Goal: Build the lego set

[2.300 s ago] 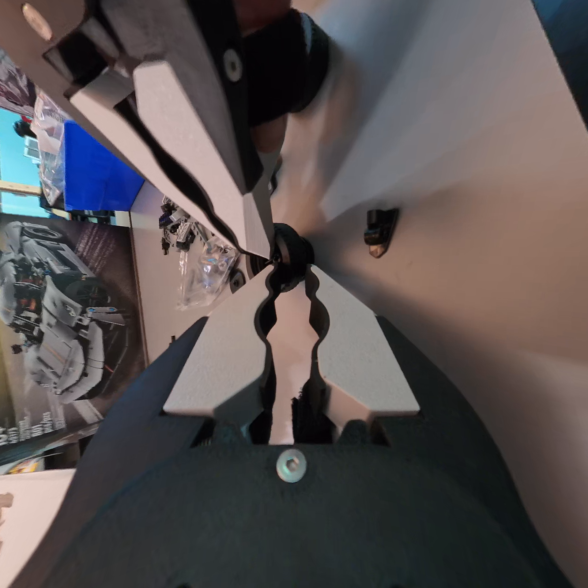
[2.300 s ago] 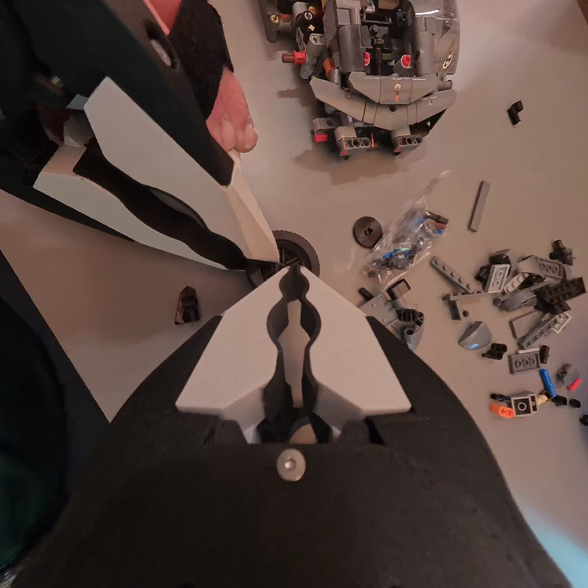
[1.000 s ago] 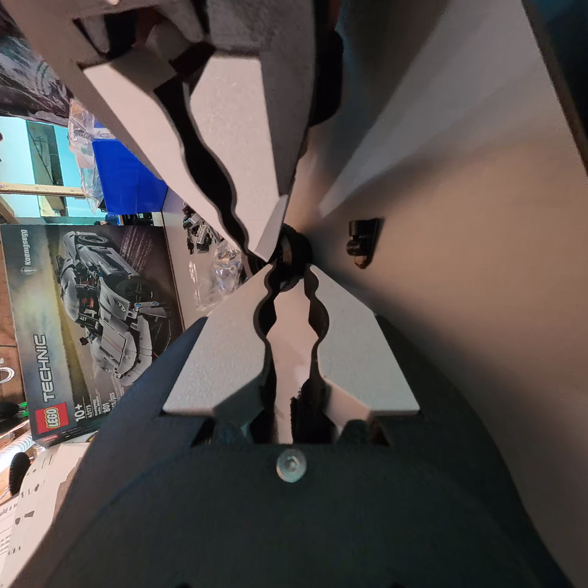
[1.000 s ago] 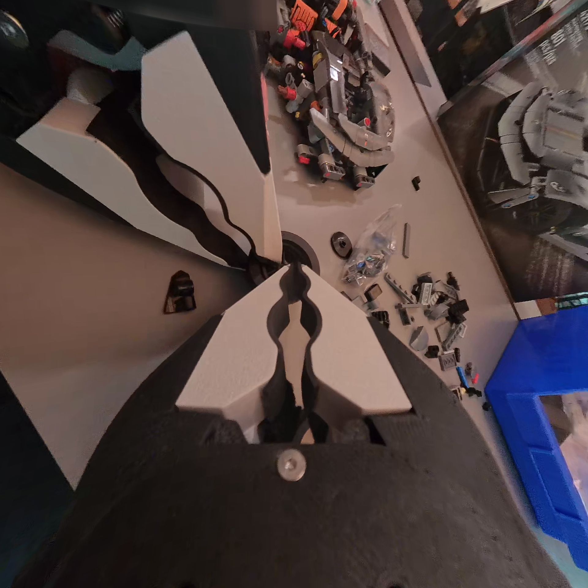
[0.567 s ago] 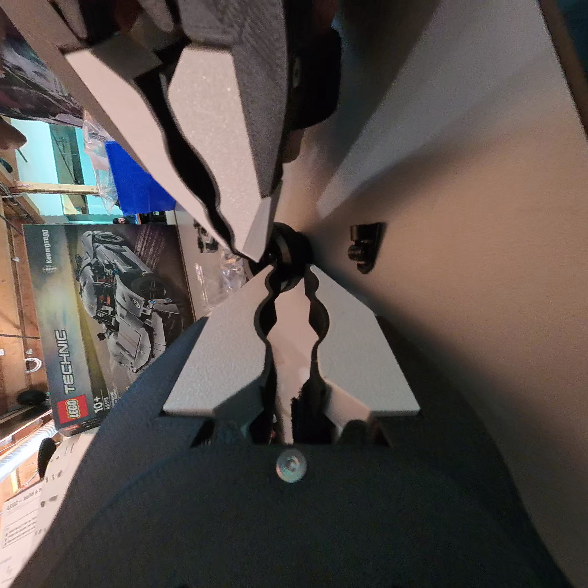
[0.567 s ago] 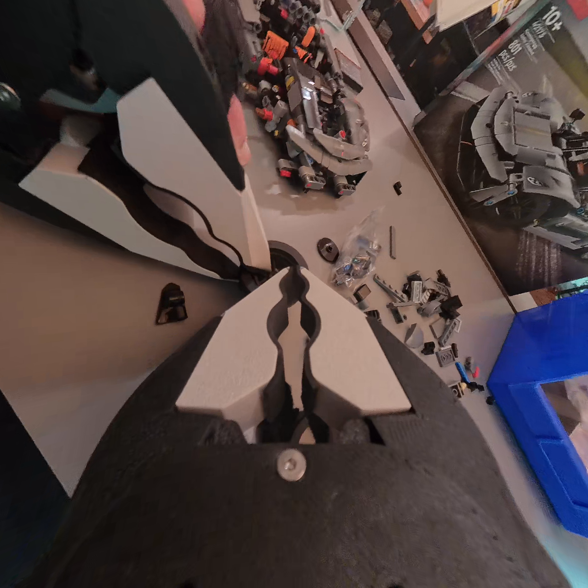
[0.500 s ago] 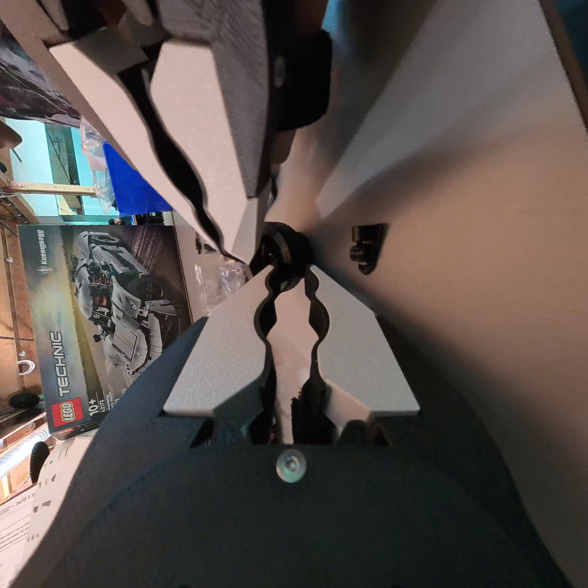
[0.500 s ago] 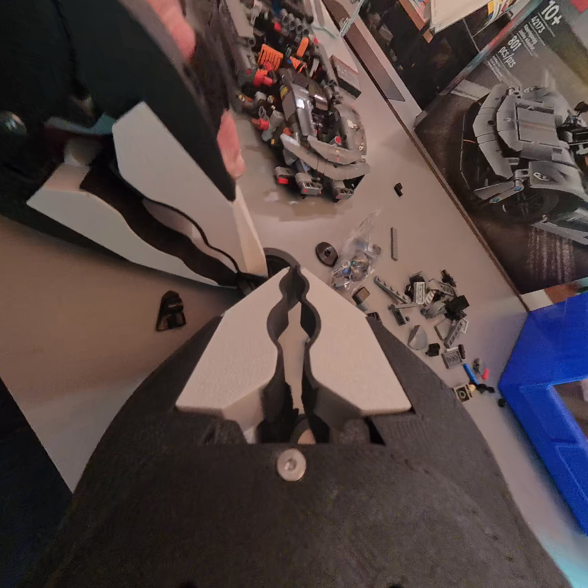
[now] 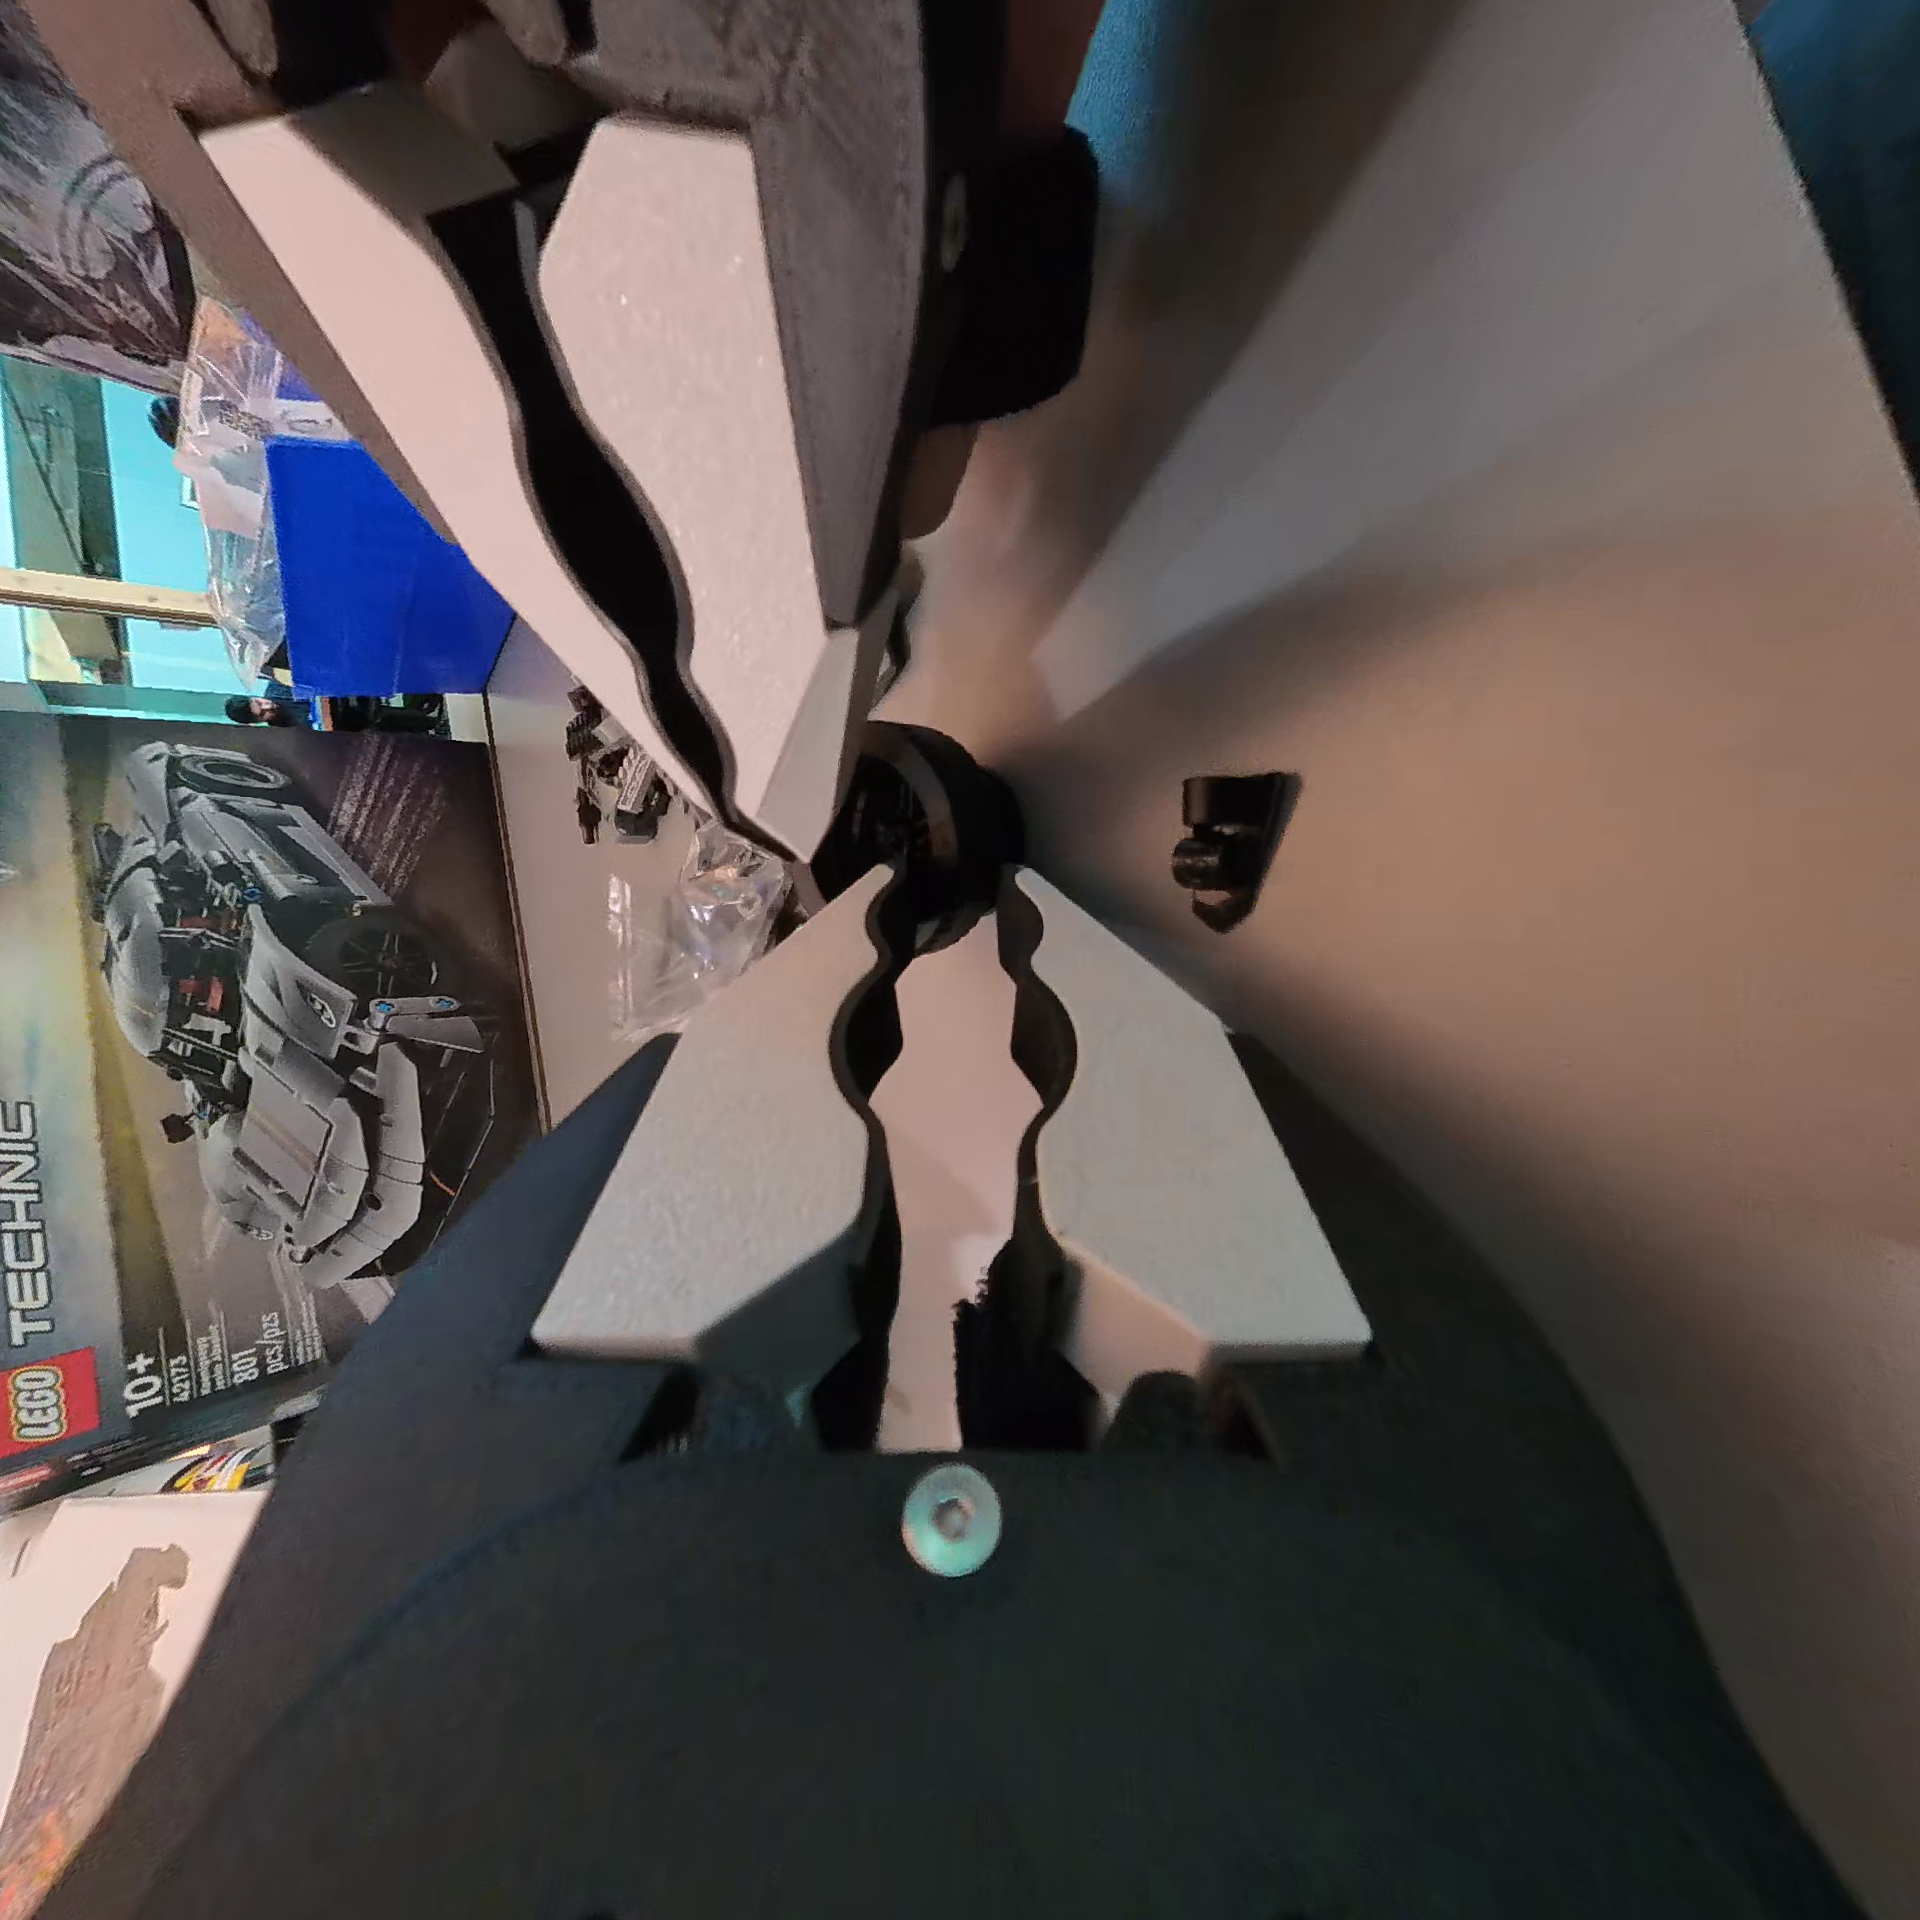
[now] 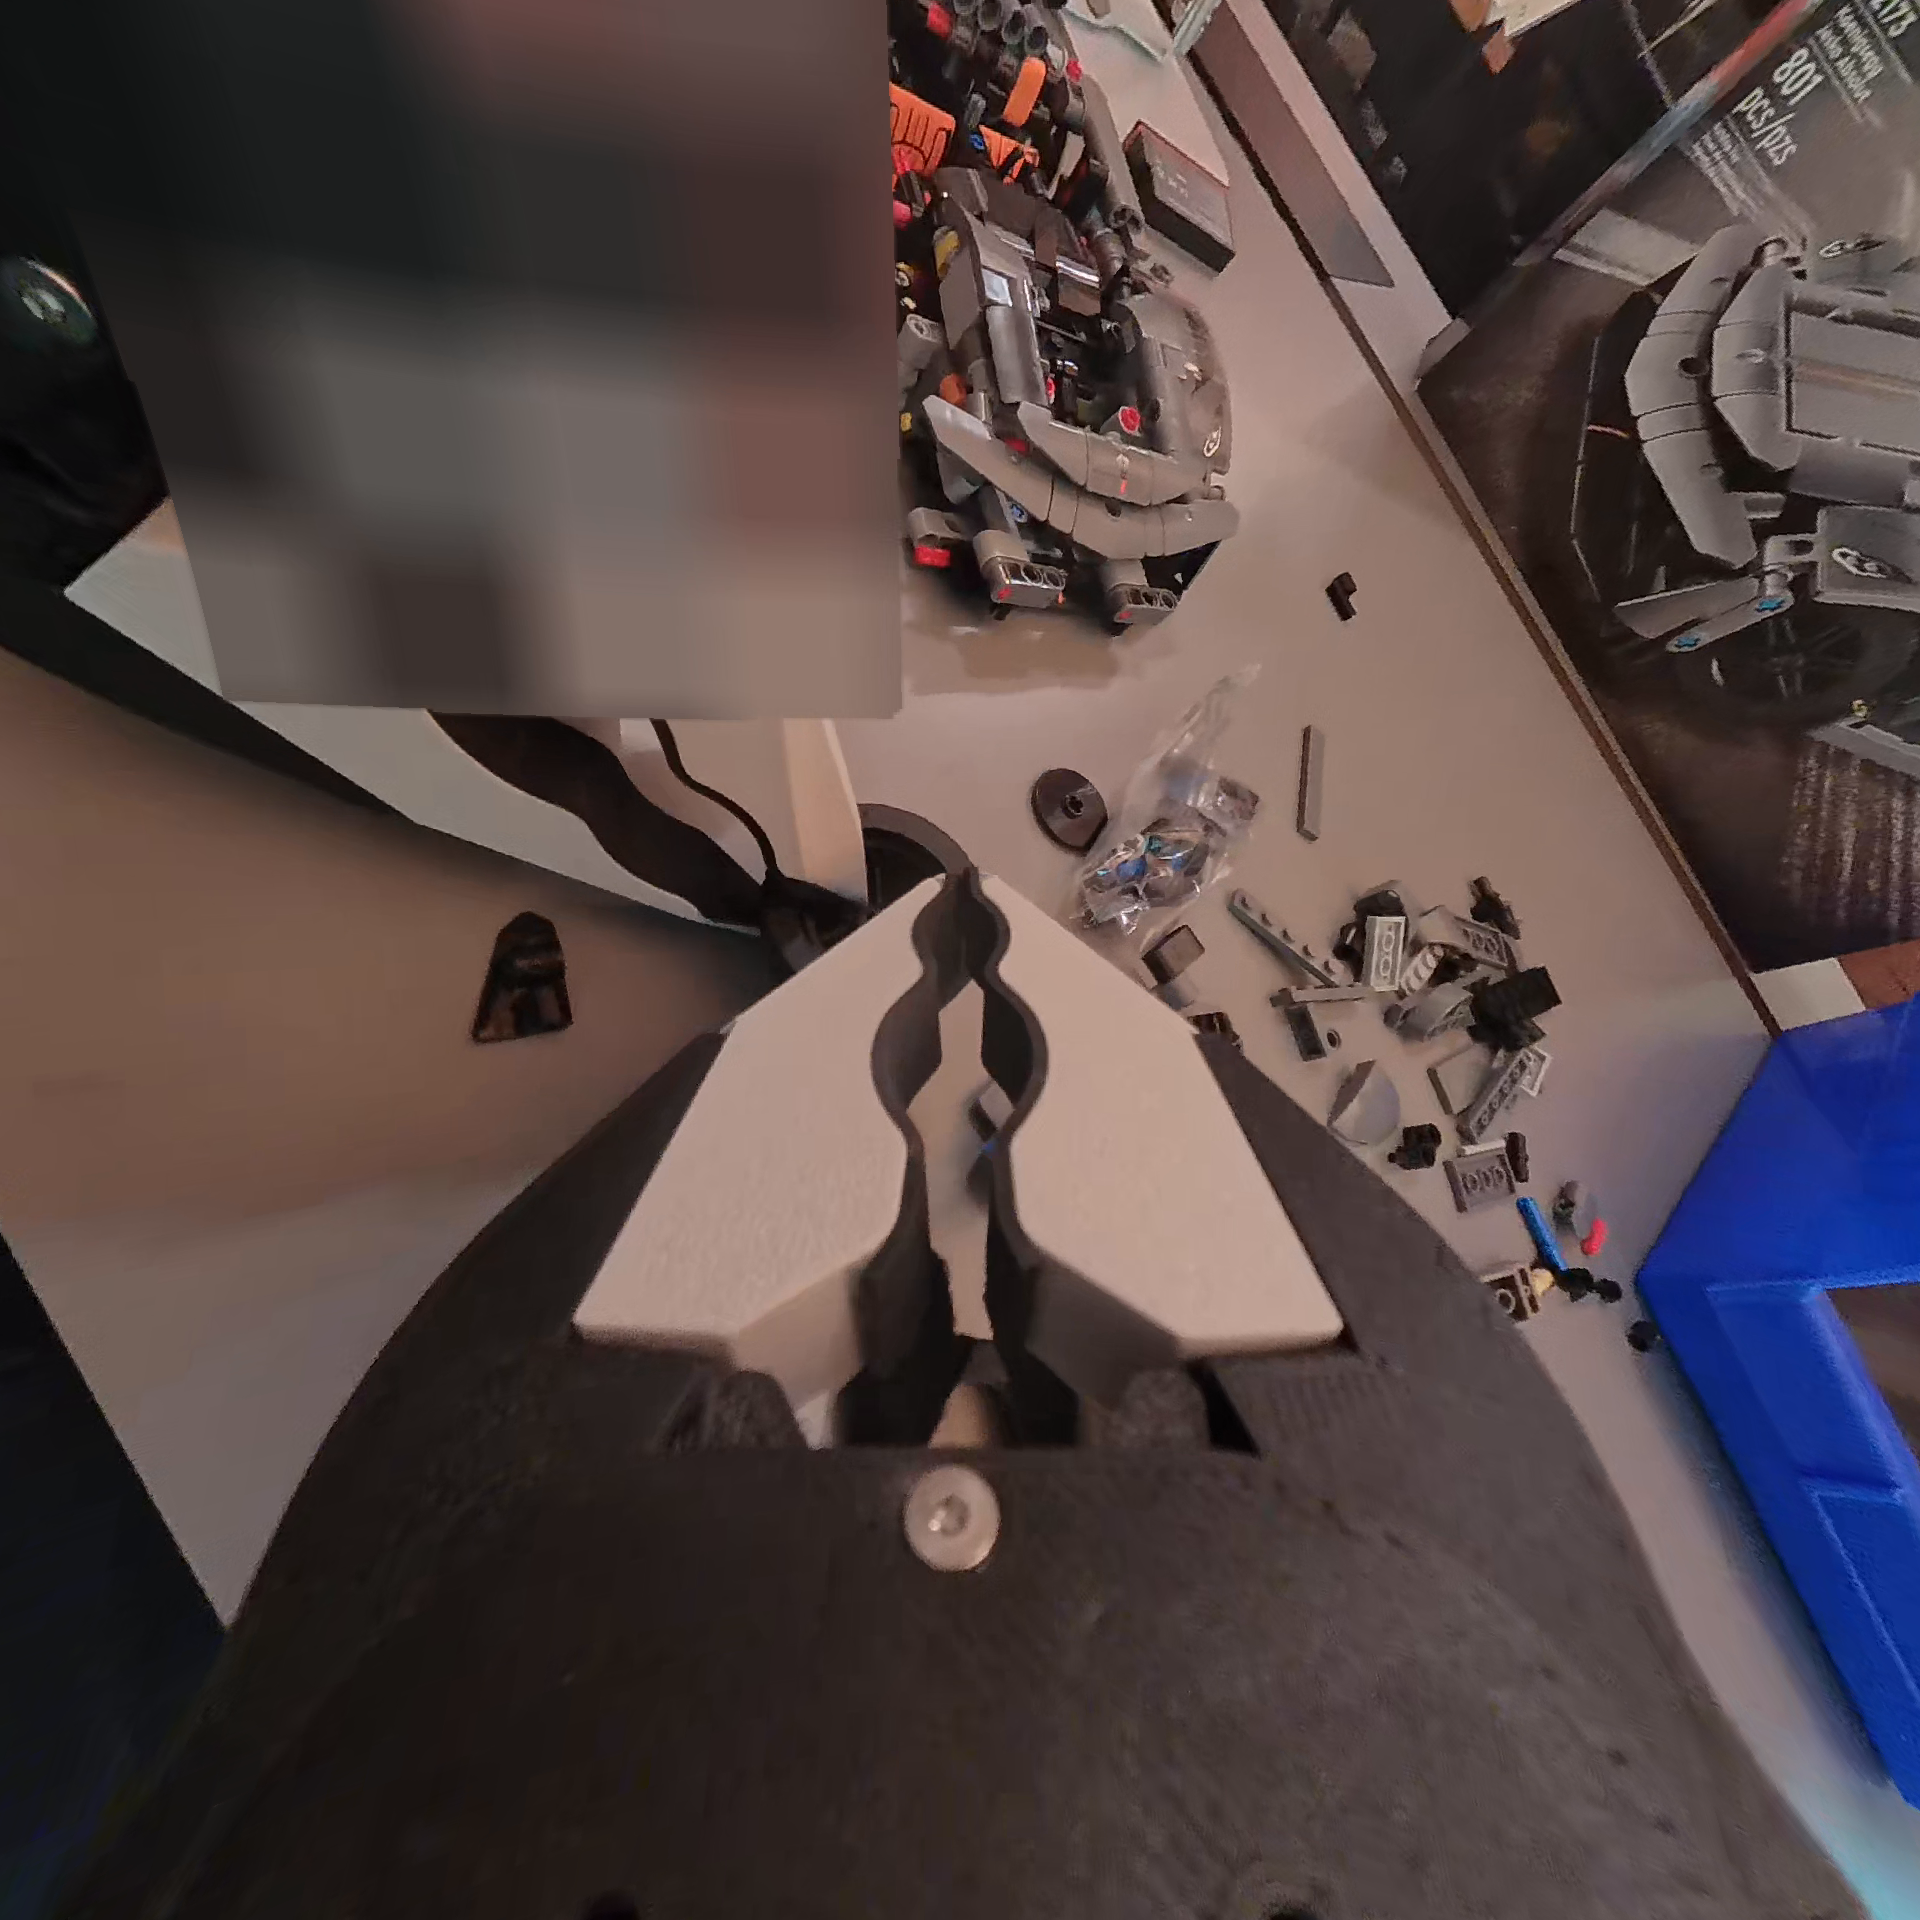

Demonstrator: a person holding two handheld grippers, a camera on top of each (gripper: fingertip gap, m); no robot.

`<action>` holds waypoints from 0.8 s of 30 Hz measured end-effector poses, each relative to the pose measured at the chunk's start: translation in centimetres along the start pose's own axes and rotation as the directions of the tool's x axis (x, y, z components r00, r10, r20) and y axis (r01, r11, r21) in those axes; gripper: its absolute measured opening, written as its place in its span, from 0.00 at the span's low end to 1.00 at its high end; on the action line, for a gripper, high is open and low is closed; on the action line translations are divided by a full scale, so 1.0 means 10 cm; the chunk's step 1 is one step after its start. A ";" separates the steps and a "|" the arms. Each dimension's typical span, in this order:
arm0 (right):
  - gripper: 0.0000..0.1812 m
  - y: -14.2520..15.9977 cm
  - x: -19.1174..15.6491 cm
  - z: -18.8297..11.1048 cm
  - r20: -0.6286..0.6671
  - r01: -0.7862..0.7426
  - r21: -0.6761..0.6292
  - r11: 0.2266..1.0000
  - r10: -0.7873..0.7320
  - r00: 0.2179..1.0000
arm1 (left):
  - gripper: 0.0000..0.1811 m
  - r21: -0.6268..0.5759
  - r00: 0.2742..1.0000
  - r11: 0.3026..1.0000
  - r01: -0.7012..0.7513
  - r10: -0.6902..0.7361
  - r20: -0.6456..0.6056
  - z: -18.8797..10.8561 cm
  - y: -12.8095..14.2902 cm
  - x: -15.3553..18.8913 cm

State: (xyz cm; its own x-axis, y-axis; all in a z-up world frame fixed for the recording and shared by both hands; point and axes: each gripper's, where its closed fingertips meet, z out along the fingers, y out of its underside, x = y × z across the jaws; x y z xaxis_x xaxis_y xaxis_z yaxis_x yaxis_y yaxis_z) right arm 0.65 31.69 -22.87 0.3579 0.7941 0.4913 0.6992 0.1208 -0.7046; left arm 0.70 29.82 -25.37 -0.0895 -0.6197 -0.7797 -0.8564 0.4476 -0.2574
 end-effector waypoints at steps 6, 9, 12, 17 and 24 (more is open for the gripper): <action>0.06 0.01 0.07 -0.01 0.101 -0.057 -0.051 0.997 0.062 0.993 | 0.08 0.006 1.000 1.000 -0.009 0.009 -0.016 0.00 -0.01 0.00; 0.10 0.01 0.03 -0.03 0.231 -0.096 -0.094 0.991 0.115 0.966 | 0.08 0.023 0.999 0.999 -0.032 0.033 -0.037 -0.03 -0.01 0.02; 0.11 0.06 0.01 0.02 0.307 -0.133 -0.170 0.977 0.180 0.934 | 0.08 0.035 0.998 0.998 -0.042 0.044 -0.049 -0.04 0.00 0.03; 0.03 0.05 -0.09 0.08 0.438 -0.205 -0.237 0.950 0.293 0.850 | 0.08 0.040 0.997 0.998 -0.043 0.045 -0.056 -0.05 0.00 0.03; 0.03 0.06 -0.09 0.10 0.485 -0.286 -0.302 0.909 0.405 0.775 | 0.08 0.034 0.998 0.999 -0.030 0.032 -0.054 -0.04 0.00 0.02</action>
State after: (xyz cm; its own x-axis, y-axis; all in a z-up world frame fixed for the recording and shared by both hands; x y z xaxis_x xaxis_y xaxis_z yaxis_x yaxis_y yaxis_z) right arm 0.11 31.63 -24.31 0.2607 0.9533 -0.1523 0.7205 -0.2971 -0.6266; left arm 0.50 29.46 -25.32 -0.1440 -0.6389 -0.7557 -0.8354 0.4878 -0.2533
